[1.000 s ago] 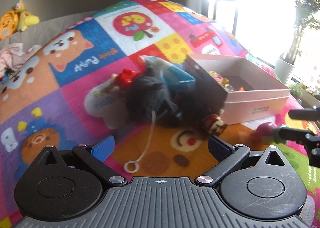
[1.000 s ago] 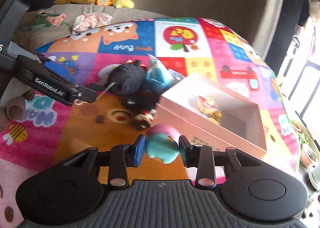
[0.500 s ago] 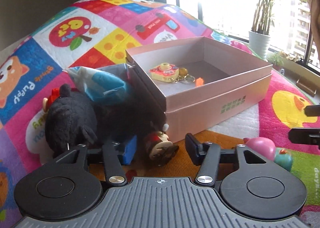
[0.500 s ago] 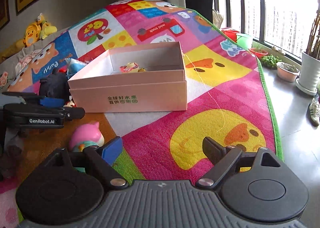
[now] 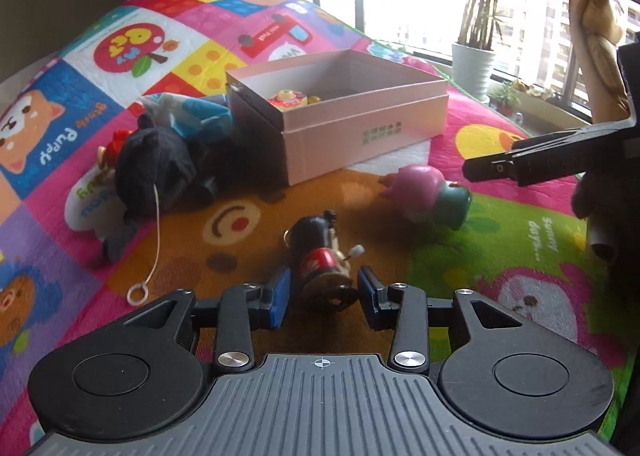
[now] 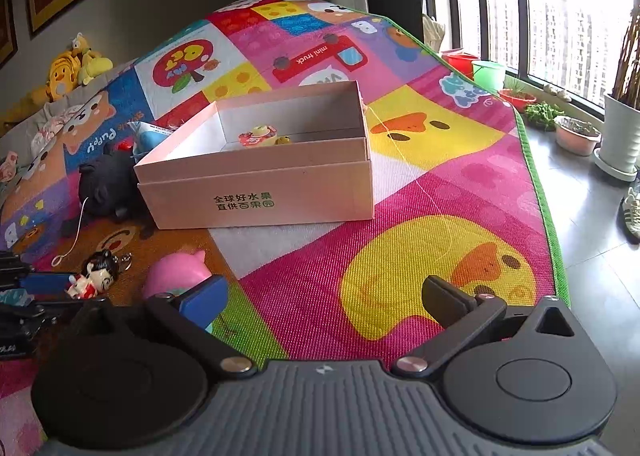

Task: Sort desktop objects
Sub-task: 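Close the left tool on the small red-black doll keychain and lift it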

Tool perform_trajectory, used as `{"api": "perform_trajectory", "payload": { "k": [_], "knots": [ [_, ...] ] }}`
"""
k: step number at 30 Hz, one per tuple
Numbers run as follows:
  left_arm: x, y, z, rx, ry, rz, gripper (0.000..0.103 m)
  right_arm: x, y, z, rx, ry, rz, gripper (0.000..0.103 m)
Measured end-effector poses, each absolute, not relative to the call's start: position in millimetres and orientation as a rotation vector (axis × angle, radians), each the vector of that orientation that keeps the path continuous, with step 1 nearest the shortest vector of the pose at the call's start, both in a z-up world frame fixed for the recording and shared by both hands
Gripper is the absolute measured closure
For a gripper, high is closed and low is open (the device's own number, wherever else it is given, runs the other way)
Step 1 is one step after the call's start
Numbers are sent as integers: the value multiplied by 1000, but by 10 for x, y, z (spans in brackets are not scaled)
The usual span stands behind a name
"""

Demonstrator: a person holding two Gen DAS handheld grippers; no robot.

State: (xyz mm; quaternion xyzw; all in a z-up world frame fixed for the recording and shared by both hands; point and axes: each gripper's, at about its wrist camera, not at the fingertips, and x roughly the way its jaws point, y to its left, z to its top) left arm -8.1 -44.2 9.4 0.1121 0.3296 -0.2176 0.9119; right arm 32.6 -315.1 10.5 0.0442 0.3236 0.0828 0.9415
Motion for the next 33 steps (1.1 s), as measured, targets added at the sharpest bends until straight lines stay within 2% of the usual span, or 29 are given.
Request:
{"api": "perform_trajectory", "payload": {
  "k": [2, 6, 8, 9, 14, 16, 22, 28, 33],
  "knots": [
    [-111, -383, 70, 241, 667, -396, 41, 362, -3151, 83, 103, 694, 174, 0],
    [43, -224, 63, 232, 665, -246, 31, 390, -3184, 56, 174, 722, 160, 0],
    [122, -132, 76, 230, 647, -172, 18, 384, -3184, 52, 181, 723, 157, 0],
    [154, -84, 80, 231, 637, -137, 16, 384, -3194, 52, 189, 723, 158, 0],
    [169, 137, 144, 141, 659, -166, 14, 368, -3242, 54, 238, 720, 165, 0],
    [122, 144, 180, 87, 685, -294, 7, 357, -3218, 52, 228, 719, 163, 0],
    [31, -187, 206, 55, 693, -417, 7, 351, -3114, 56, 161, 728, 151, 0],
    [175, -563, 64, 157, 676, -346, 7, 334, -3065, 56, 130, 726, 141, 0],
    [265, -540, -8, 236, 662, -243, 7, 300, -3037, 85, 106, 707, 149, 0]
  ]
}}
